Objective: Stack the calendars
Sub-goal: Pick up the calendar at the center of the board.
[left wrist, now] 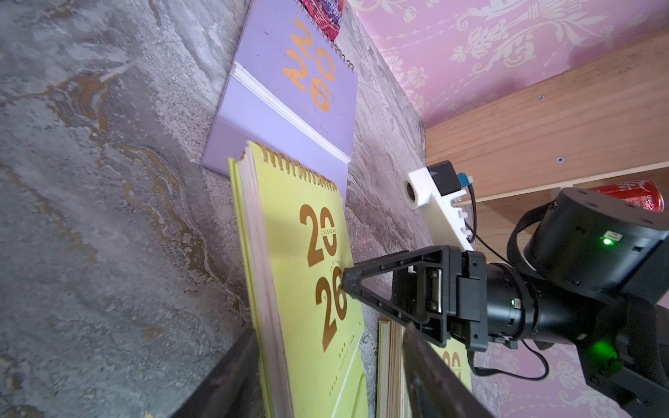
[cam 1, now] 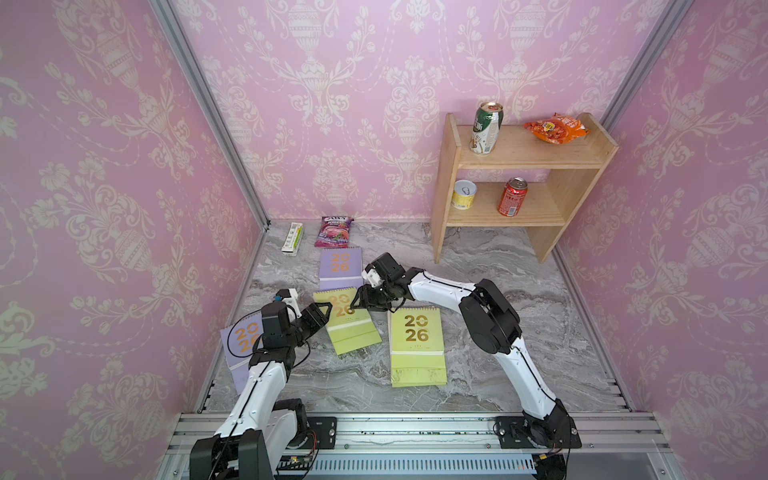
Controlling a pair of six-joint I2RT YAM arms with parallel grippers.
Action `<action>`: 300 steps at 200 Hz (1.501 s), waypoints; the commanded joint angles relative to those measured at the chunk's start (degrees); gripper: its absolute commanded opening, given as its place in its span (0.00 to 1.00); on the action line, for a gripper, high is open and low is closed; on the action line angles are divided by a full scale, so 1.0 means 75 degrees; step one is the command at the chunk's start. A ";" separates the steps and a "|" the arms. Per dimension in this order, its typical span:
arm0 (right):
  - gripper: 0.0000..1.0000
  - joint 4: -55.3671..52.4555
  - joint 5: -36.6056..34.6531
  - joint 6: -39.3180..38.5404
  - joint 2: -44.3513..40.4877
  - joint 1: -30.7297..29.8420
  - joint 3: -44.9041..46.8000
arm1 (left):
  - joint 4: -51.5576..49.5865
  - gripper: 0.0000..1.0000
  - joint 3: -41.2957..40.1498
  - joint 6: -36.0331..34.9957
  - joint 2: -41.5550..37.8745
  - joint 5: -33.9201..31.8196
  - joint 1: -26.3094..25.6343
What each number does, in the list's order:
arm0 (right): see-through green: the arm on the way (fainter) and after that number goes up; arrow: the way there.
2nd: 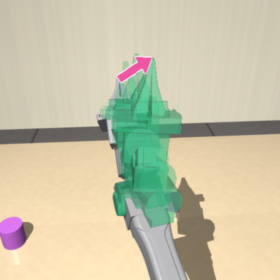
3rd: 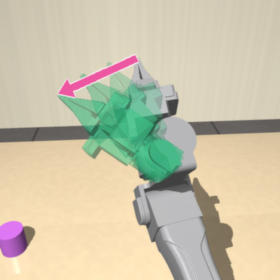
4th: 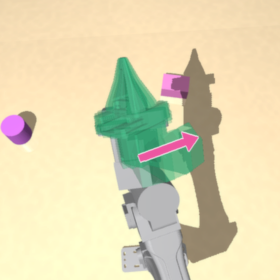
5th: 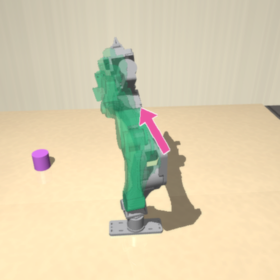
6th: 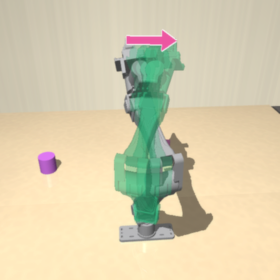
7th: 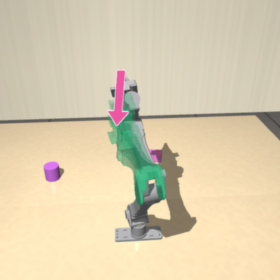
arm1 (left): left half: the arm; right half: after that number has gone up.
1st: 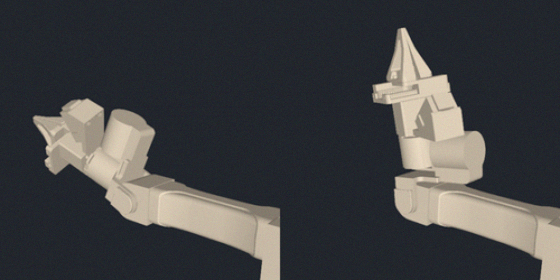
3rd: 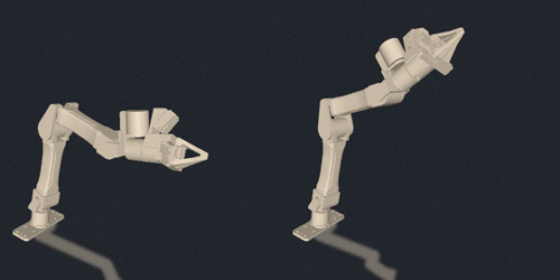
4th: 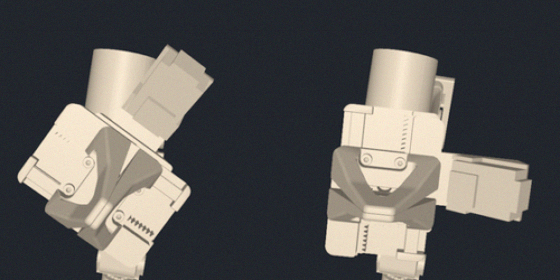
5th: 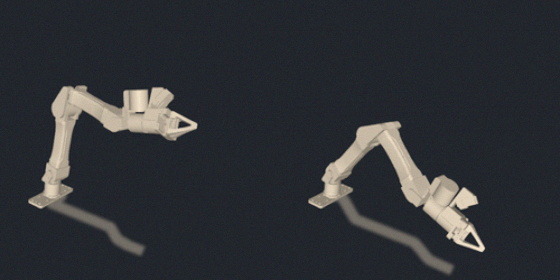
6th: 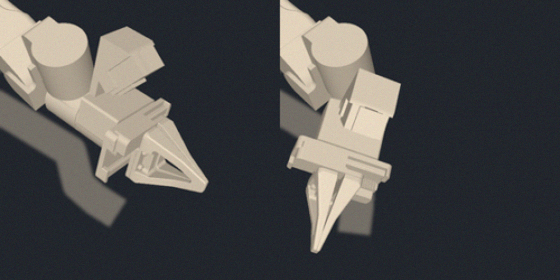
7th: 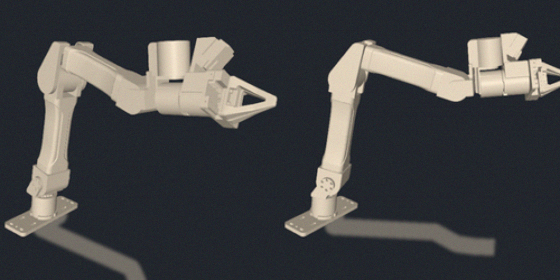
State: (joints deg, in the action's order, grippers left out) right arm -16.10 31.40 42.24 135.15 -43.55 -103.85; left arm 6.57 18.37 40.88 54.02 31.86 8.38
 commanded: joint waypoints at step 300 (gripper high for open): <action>0.60 0.1395 0.1008 -0.0882 -0.2584 0.0297 0.1417 | 0.1052 0.00 0.0285 0.0864 -0.0123 0.1808 -0.0192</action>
State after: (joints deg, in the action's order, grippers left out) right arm -6.66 36.27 38.35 124.20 -42.63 -95.90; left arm 8.29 18.48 44.95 52.97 43.18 7.20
